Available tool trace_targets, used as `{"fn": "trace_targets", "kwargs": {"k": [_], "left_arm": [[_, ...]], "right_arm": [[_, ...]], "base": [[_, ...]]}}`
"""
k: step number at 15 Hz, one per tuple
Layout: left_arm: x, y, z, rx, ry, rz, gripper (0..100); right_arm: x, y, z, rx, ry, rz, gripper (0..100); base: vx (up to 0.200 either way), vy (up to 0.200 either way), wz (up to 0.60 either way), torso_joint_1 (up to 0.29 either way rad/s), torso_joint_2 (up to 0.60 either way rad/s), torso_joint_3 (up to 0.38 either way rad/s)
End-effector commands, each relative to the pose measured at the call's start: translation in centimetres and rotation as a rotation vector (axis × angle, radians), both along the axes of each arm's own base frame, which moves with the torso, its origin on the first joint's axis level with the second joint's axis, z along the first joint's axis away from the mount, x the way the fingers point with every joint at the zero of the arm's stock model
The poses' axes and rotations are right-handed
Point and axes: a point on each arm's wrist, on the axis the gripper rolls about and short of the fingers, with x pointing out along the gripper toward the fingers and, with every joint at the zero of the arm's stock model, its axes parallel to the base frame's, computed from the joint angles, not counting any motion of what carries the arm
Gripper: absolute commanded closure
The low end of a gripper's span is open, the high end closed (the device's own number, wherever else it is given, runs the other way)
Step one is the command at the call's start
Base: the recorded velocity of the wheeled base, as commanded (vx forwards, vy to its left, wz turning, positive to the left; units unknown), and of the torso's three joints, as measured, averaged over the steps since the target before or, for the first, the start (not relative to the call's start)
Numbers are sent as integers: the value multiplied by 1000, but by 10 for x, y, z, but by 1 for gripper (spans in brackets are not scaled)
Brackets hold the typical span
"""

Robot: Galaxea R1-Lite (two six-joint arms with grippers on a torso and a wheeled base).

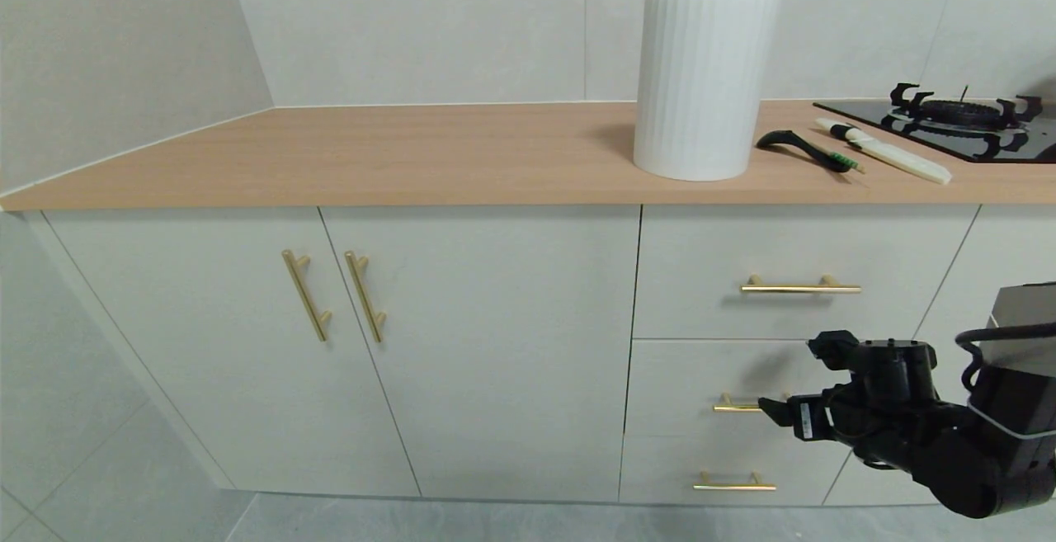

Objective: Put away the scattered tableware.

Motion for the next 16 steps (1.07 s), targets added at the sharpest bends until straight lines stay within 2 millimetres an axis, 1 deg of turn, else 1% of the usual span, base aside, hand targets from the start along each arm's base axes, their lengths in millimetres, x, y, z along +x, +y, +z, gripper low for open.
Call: {"fn": "trace_targets", "kwargs": {"k": [1, 4, 5, 7, 10, 13, 16], "left_arm": [[0, 0, 0, 0, -2, 0, 0], [0, 0, 0, 0, -2, 0, 0], [0, 0, 0, 0, -2, 0, 0], [0, 0, 0, 0, -2, 0, 0], [0, 0, 0, 0, 0, 0, 0], [0, 0, 0, 0, -2, 0, 0], [0, 0, 0, 0, 0, 0, 0]], "right_arm": [[9, 1, -23, -2, 42, -34, 0], [17, 1, -28, -2, 28, -46, 0], [17, 1, -28, -2, 28, -46, 0], [24, 2, -34, -1, -2, -61, 0], [27, 2, -36, 0, -10, -61, 0], [34, 3, -44, 3, -10, -63, 0], [31, 3, -45, 1, 5, -69, 0]], "base": [[0, 0, 0, 0, 0, 0], [0, 0, 0, 0, 0, 0], [0, 0, 0, 0, 0, 0], [0, 0, 0, 0, 0, 0], [0, 0, 0, 0, 0, 0], [0, 0, 0, 0, 0, 0], [0, 0, 0, 0, 0, 0]]}}
